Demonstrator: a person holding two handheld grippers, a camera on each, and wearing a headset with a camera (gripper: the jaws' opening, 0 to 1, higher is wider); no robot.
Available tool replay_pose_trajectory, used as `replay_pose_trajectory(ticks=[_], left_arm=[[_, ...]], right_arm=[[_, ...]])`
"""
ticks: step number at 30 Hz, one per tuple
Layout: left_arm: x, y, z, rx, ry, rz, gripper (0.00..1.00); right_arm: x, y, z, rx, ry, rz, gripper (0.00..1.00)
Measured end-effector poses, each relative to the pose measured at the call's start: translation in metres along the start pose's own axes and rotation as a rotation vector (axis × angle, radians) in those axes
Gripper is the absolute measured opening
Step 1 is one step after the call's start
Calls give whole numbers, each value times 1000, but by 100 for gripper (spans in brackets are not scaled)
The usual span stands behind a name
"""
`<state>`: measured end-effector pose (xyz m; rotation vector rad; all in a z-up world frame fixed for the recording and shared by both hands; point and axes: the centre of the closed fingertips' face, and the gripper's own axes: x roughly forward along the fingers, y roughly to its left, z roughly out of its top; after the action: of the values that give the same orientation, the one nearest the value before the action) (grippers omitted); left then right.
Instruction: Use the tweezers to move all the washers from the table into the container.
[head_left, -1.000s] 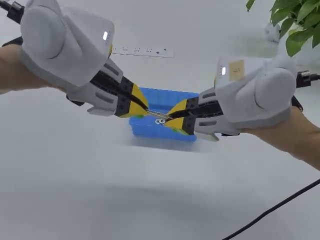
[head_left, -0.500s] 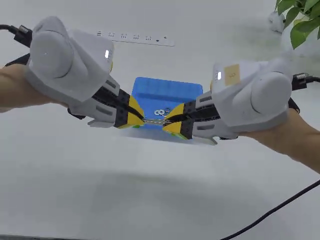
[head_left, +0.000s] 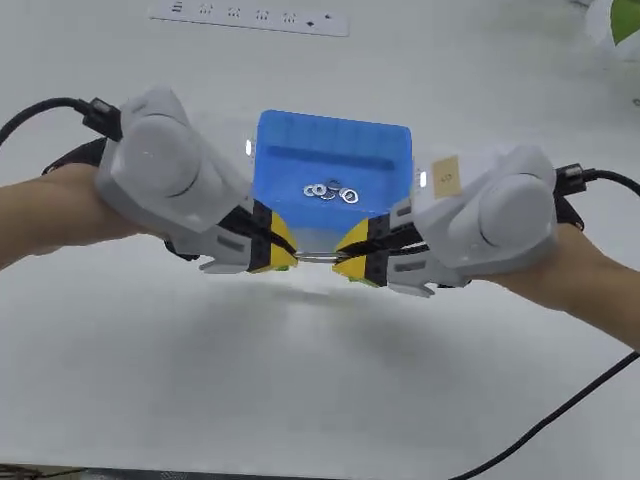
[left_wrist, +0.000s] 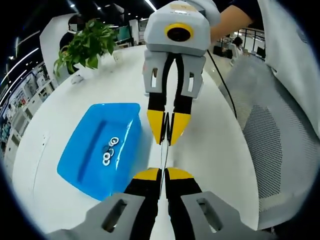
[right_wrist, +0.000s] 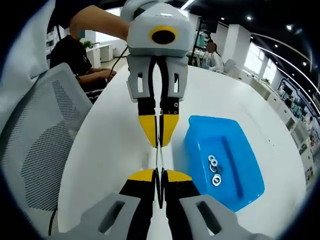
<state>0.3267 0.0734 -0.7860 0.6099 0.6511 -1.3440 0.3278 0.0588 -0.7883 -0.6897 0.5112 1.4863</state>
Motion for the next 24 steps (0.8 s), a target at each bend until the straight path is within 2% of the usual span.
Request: replay_pose_trajectory(ticks=[9,16,19,24], left_arm=[[12,7,-14,-14,22,-19,7],[20,6,-14,-35,18,-25,7],[21,6,-14,-34,19,-23,7],[22,9,-14,-69,24,-15,8]], right_arm=[[13,-3,-12,23,6,15,7],[17,-2,-27,15,55,23,7],[17,-3,-28,24,50,22,8],[18,-5,-28,46,56,34,10]])
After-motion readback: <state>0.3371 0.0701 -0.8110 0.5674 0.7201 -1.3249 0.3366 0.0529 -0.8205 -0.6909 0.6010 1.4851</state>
